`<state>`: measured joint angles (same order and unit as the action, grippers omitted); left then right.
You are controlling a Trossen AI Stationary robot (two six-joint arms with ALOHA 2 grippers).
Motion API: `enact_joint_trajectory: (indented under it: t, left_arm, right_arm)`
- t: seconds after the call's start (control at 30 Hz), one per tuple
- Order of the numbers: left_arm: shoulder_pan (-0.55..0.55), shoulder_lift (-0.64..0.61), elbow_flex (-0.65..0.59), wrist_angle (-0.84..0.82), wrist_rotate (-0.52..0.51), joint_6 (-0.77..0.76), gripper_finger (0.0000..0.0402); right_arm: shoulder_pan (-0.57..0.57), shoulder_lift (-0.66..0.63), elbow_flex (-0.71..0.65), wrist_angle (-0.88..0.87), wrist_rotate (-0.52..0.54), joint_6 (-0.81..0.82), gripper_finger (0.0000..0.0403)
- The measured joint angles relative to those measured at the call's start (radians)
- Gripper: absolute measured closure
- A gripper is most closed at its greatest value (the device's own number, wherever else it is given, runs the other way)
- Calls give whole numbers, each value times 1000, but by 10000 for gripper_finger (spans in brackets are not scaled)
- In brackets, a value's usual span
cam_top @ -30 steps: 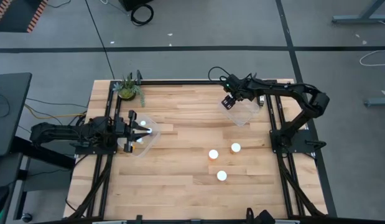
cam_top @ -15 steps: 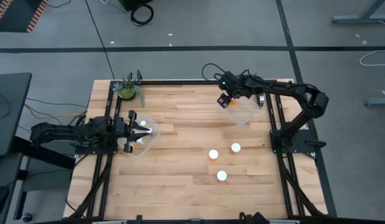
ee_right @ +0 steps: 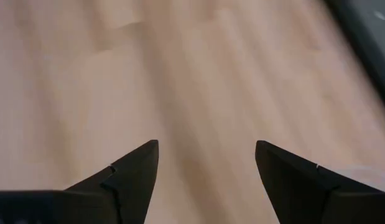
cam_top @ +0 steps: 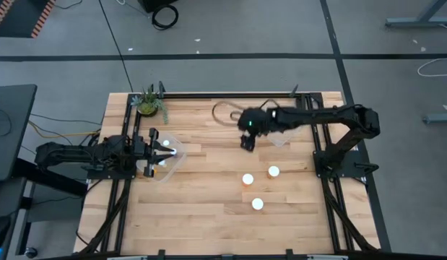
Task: Pick and place medicine bottles into bin by pill shape (circle, oval)
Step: Put the large orange pill bottle into the right transparent bin
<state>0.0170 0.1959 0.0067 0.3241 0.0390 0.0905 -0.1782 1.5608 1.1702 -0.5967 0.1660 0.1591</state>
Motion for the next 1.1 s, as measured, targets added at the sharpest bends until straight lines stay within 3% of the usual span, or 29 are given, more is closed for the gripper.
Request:
enact_joint_trajectory:
  t: [0.23, 0.47, 0.77, 1.1]
  left_arm:
    - [0, 0, 0, 0, 0, 0, 328]
    - [0, 0, 0, 1, 0, 0, 322]
    - [0, 12, 0, 2, 0, 0, 327]
    - [0, 13, 0, 0, 0, 0, 320]
  right_arm:
    - [236, 16, -1, 19, 9, 70, 127]
    - [400, 66, -2, 38, 14, 87, 127]
    - [493, 83, -2, 22, 45, 91, 124]
    - [504, 83, -38, 45, 85, 84, 88]
